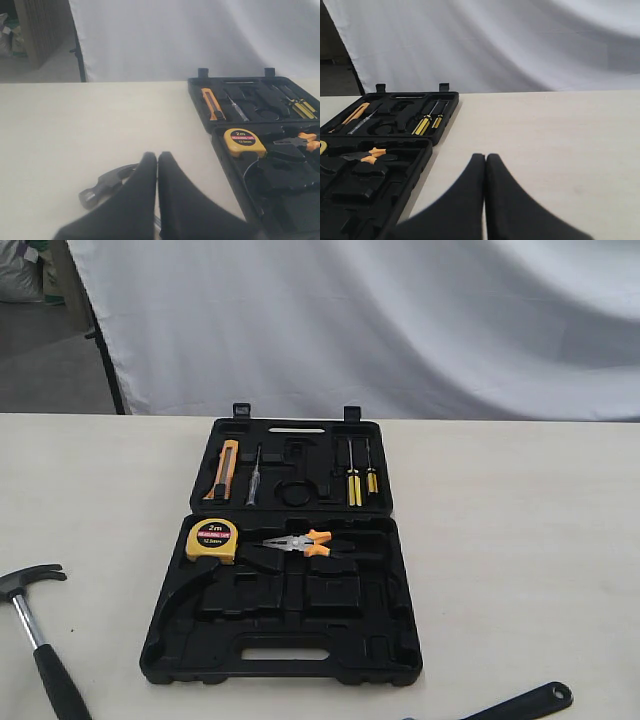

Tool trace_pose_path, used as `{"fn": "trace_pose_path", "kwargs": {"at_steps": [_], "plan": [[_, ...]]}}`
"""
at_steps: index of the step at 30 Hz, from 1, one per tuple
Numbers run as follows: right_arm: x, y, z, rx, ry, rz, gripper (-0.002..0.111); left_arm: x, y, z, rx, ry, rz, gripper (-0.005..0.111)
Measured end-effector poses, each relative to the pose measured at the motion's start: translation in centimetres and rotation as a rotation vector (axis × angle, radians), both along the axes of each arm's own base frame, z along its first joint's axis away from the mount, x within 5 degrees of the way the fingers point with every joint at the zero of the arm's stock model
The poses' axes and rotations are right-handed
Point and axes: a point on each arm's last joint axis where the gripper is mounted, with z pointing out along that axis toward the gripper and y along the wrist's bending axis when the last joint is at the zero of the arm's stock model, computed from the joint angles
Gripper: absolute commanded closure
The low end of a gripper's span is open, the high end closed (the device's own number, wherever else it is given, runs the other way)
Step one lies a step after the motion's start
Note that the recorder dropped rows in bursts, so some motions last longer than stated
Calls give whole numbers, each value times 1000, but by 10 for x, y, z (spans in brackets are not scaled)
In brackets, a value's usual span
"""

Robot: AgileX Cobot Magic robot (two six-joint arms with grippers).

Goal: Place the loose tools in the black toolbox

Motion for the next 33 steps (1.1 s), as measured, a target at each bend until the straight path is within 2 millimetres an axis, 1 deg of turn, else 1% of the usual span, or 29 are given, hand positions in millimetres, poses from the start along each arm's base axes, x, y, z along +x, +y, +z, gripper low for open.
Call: {"fn": "trace_pose_path", "kwargs": {"at_steps": [6, 19, 28, 33], "plan": [[0, 0, 0, 6, 2, 0, 108, 0, 0, 0, 0, 0, 0, 106], [0, 2, 5, 152, -10, 0, 108, 0, 0, 0, 0, 0, 0, 106], [0, 2, 5, 171, -5, 1, 108, 0, 0, 0, 2, 0, 0, 106], [15, 5, -5, 147, 156, -27, 108, 0, 0, 0, 2, 0, 0, 106]]}}
